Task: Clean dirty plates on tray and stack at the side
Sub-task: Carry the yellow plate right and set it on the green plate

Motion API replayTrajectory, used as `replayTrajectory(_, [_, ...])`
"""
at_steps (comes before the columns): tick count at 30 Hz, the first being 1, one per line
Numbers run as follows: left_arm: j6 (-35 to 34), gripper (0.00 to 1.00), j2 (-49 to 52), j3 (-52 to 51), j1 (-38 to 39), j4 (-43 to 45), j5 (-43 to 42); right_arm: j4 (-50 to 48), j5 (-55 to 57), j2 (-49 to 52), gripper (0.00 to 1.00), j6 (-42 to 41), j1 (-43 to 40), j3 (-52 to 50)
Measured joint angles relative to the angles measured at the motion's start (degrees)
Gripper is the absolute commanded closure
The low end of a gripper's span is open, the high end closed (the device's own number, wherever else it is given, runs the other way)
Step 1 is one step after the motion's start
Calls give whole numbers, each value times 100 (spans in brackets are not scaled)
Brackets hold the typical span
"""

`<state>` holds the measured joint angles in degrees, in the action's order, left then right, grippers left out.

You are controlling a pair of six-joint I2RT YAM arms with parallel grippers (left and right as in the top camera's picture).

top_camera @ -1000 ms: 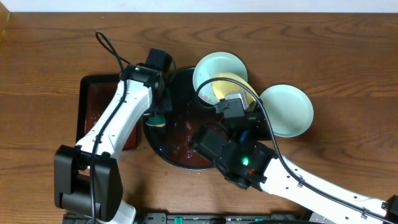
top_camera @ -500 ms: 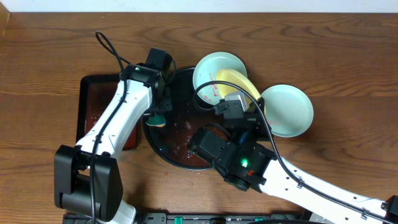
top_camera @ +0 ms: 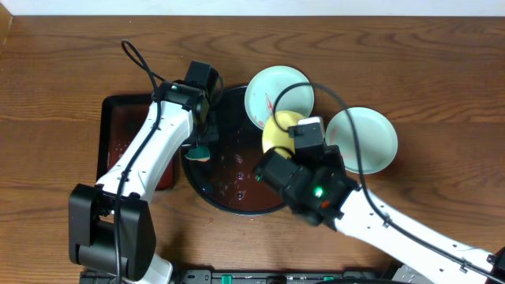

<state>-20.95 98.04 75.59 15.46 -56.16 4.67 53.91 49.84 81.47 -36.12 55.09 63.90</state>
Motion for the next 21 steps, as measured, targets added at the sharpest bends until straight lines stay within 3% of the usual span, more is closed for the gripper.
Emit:
replayTrajectory(6, [0, 93, 0, 0, 0, 2, 0, -227, -1705, -2, 99, 17, -922, 0])
replayTrajectory(15, [0, 93, 0, 0, 0, 0, 0, -645, -4588, -2, 99, 859, -3088, 0])
replayTrajectory(21, [0, 93, 0, 0, 0, 0, -2, -507, -5484, -2, 99, 1209, -4631, 0])
